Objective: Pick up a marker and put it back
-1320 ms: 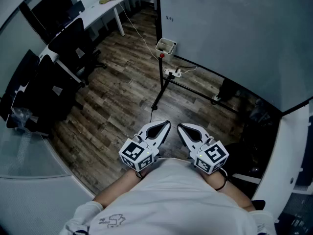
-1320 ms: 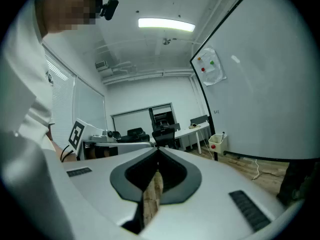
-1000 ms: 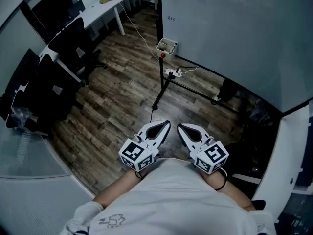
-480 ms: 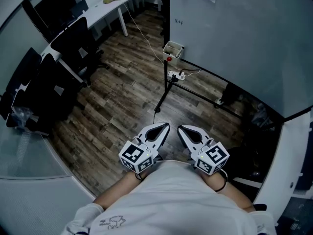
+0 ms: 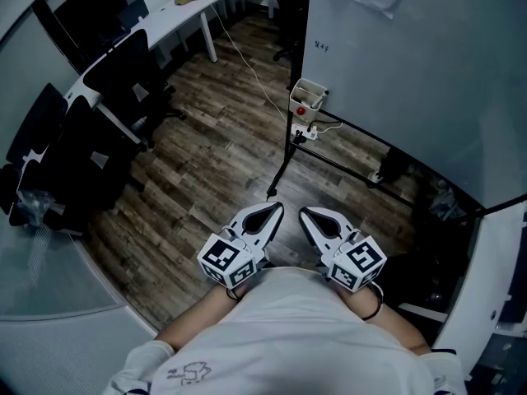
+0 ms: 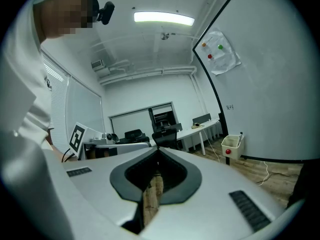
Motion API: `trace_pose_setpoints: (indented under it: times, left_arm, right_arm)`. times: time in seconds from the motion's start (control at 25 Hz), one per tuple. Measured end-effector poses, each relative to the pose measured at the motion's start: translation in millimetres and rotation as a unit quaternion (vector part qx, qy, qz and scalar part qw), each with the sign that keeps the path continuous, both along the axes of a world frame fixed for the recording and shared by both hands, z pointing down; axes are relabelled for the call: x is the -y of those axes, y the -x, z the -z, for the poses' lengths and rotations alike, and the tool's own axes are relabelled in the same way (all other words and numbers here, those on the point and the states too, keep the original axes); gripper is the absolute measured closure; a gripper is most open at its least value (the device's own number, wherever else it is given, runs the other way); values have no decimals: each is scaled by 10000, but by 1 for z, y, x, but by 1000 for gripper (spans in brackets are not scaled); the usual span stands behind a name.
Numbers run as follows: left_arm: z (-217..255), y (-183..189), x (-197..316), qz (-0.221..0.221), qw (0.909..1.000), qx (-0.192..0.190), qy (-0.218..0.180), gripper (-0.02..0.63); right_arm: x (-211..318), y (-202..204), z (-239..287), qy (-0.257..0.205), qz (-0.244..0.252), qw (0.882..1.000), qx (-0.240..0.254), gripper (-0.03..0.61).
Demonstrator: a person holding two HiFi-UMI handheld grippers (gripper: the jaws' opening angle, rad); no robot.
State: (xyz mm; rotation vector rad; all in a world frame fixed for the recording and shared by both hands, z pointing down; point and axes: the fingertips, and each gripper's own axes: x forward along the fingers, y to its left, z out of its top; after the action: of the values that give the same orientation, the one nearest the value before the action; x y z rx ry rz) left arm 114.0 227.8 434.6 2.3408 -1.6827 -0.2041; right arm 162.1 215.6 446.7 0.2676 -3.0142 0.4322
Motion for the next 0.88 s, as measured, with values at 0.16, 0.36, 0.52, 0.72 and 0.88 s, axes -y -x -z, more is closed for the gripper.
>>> trace_pose_setpoints:
  times: [0.16, 0.36, 0.52, 0.72, 0.88]
  left_arm:
    - [5, 35, 17, -170, 9999, 31, 5, 607]
    - [4, 74, 26, -340, 9994, 6, 68, 607]
    - [-3, 104, 30, -388, 9991, -46, 158, 607]
    - [-10, 135, 29, -351, 9991, -74, 206, 607]
    - [-11, 145, 27, -391, 9990, -58, 224, 607]
  right_arm:
    - [12, 36, 2, 51, -99, 9999, -24, 566]
    - [20, 81, 3, 65, -181, 9998, -75, 566]
    - [20, 112, 1, 103, -201, 9997, -134, 566]
    - [19, 137, -8, 185, -264, 9993, -179, 566]
    - [22, 151, -3, 51, -292, 9994, -174, 566]
